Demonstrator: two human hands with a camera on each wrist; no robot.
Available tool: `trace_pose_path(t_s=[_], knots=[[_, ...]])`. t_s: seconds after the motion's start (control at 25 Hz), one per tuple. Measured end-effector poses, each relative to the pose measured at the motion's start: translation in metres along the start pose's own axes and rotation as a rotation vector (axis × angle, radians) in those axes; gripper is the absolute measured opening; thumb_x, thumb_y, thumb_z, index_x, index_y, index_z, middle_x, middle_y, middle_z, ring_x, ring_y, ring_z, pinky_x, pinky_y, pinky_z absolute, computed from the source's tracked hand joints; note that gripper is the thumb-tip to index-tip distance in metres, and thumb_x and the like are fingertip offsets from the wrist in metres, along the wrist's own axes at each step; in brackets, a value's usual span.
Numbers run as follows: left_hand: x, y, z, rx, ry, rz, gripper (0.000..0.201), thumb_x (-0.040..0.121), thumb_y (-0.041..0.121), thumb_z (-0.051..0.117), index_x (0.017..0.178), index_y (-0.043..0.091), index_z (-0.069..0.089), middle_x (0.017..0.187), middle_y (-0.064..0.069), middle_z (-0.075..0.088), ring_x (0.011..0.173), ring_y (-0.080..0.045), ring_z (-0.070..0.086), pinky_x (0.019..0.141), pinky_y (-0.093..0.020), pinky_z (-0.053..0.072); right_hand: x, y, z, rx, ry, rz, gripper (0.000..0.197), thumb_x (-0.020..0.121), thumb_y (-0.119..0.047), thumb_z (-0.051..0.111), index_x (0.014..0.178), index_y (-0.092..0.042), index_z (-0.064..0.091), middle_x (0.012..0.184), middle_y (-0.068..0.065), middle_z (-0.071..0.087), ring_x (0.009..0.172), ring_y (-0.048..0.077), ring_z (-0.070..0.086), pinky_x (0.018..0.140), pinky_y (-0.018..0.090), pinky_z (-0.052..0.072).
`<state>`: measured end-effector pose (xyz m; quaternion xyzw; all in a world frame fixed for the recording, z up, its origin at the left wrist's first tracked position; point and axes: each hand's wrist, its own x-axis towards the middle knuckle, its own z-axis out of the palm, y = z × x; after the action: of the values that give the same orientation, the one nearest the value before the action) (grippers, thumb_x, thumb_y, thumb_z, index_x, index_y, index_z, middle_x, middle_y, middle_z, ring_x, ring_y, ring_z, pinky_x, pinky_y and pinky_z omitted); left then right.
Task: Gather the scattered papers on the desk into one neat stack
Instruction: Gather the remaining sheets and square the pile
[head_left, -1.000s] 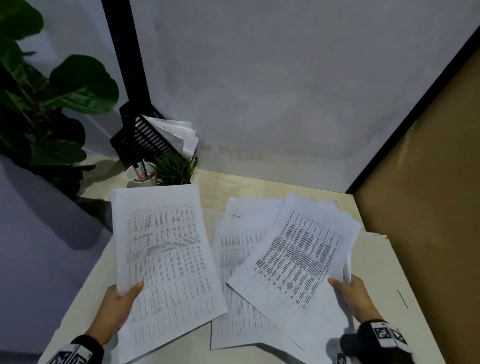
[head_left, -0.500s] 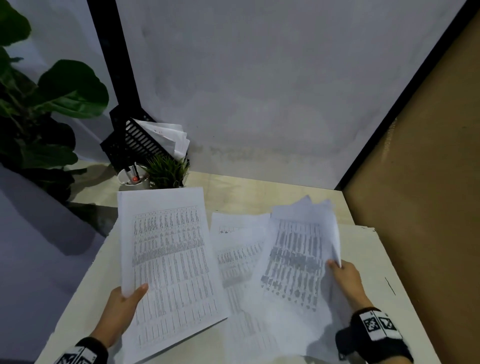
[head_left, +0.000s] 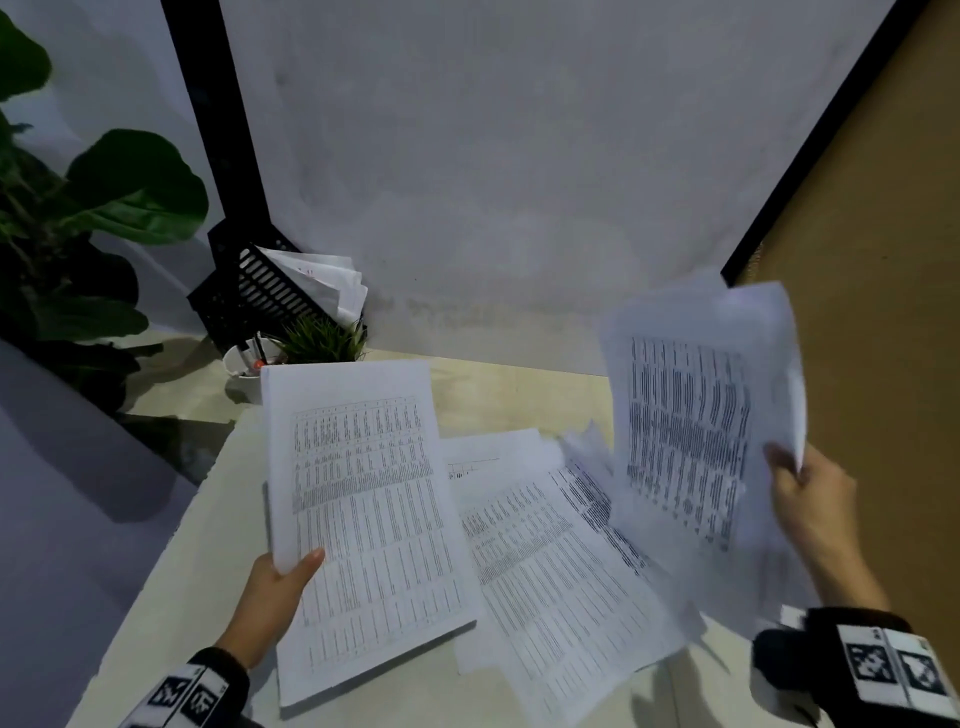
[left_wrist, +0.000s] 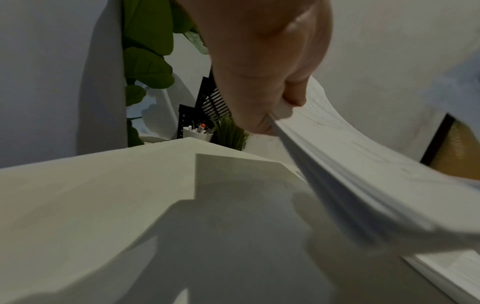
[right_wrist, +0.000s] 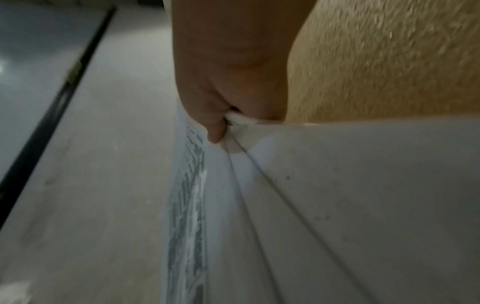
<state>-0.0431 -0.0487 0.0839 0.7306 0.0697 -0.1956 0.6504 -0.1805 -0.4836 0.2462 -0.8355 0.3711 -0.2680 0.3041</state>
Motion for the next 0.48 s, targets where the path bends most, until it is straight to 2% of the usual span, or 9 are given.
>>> trace_pose_path(t_s=[0.04, 0.08, 0.16, 0.2, 0.28, 0.32, 0.36, 0.4, 0.48], knots=[[0.002, 0.002, 0.004, 0.014, -0.015, 0.000, 0.035, 0.089, 0.015, 0.053, 0.121, 0.000, 0.054, 0.108, -0.019, 0.066, 0.087, -0.025, 0.065, 0.083, -0.034, 0.049, -0.002, -0.014, -0.014, 0.061, -0.005, -0.055, 0.018, 0.090, -0.011, 0.053, 0.089, -0.003, 0.069, 0.061, 0.017, 0.058, 0.051, 0.015, 0.052, 0.046, 0.018, 0.040], [0.005, 0.005, 0.008, 0.025, -0.032, 0.002, 0.034, 0.089, 0.017, 0.054, 0.120, 0.001, 0.055, 0.106, -0.018, 0.067, 0.087, -0.024, 0.066, 0.080, -0.034, 0.051, -0.005, -0.028, -0.026, 0.150, -0.022, -0.108, 0.023, 0.089, -0.011, 0.053, 0.077, -0.020, 0.070, 0.052, 0.003, 0.058, 0.043, 0.002, 0.048, 0.040, 0.008, 0.034], [0.010, 0.013, 0.018, 0.040, -0.081, 0.015, 0.035, 0.088, 0.021, 0.056, 0.117, 0.002, 0.057, 0.102, -0.015, 0.070, 0.086, -0.023, 0.069, 0.077, -0.034, 0.054, -0.012, -0.054, -0.046, 0.349, -0.024, -0.162, 0.047, 0.091, -0.007, 0.050, 0.062, -0.038, 0.068, 0.048, -0.014, 0.061, 0.043, -0.006, 0.050, 0.040, 0.002, 0.034], [0.011, 0.019, 0.024, 0.045, -0.106, 0.028, 0.034, 0.088, 0.023, 0.056, 0.116, 0.004, 0.058, 0.100, -0.011, 0.070, 0.086, -0.020, 0.069, 0.074, -0.032, 0.055, -0.015, -0.063, -0.049, 0.464, -0.043, -0.178, 0.046, 0.092, -0.010, 0.051, 0.060, -0.040, 0.068, 0.049, -0.021, 0.061, 0.044, -0.007, 0.051, 0.043, 0.002, 0.037], [0.012, 0.033, 0.037, 0.071, -0.163, 0.074, 0.028, 0.088, 0.024, 0.056, 0.113, 0.010, 0.059, 0.098, -0.002, 0.069, 0.086, -0.012, 0.067, 0.074, -0.026, 0.053, -0.019, -0.070, -0.041, 0.693, -0.121, -0.123, 0.016, 0.079, -0.041, 0.064, 0.068, -0.032, 0.071, 0.057, -0.018, 0.065, 0.054, -0.004, 0.057, 0.052, 0.010, 0.047], [0.013, 0.039, 0.043, 0.091, -0.198, 0.102, 0.028, 0.088, 0.026, 0.056, 0.112, 0.012, 0.059, 0.099, 0.000, 0.069, 0.088, -0.012, 0.066, 0.079, -0.027, 0.051, -0.021, -0.067, -0.029, 0.708, -0.156, -0.077, 0.031, 0.067, -0.055, 0.069, 0.077, -0.026, 0.072, 0.065, -0.013, 0.069, 0.062, 0.001, 0.061, 0.059, 0.018, 0.052], [0.012, 0.046, 0.049, 0.098, -0.239, 0.108, 0.030, 0.087, 0.029, 0.057, 0.112, 0.013, 0.060, 0.101, -0.001, 0.070, 0.090, -0.014, 0.067, 0.084, -0.032, 0.051, -0.022, -0.061, -0.013, 0.710, -0.196, -0.035, 0.048, 0.063, -0.059, 0.070, 0.089, -0.019, 0.071, 0.072, -0.009, 0.071, 0.068, 0.007, 0.065, 0.062, 0.024, 0.054], [0.012, 0.053, 0.055, 0.098, -0.281, 0.109, 0.033, 0.086, 0.031, 0.059, 0.112, 0.010, 0.062, 0.103, -0.003, 0.071, 0.092, -0.017, 0.068, 0.088, -0.037, 0.052, -0.027, -0.058, 0.005, 0.730, -0.241, 0.015, 0.050, 0.071, -0.050, 0.069, 0.102, -0.011, 0.067, 0.078, -0.005, 0.073, 0.069, 0.008, 0.068, 0.063, 0.023, 0.056], [0.008, 0.065, 0.061, 0.093, -0.355, 0.133, 0.027, 0.085, 0.027, 0.061, 0.107, 0.011, 0.066, 0.098, -0.003, 0.074, 0.089, -0.017, 0.070, 0.084, -0.036, 0.055, -0.042, -0.056, 0.040, 0.761, -0.362, 0.137, 0.028, 0.090, -0.013, 0.054, 0.113, 0.002, 0.057, 0.090, 0.006, 0.072, 0.061, 0.002, 0.068, 0.053, 0.015, 0.053]])
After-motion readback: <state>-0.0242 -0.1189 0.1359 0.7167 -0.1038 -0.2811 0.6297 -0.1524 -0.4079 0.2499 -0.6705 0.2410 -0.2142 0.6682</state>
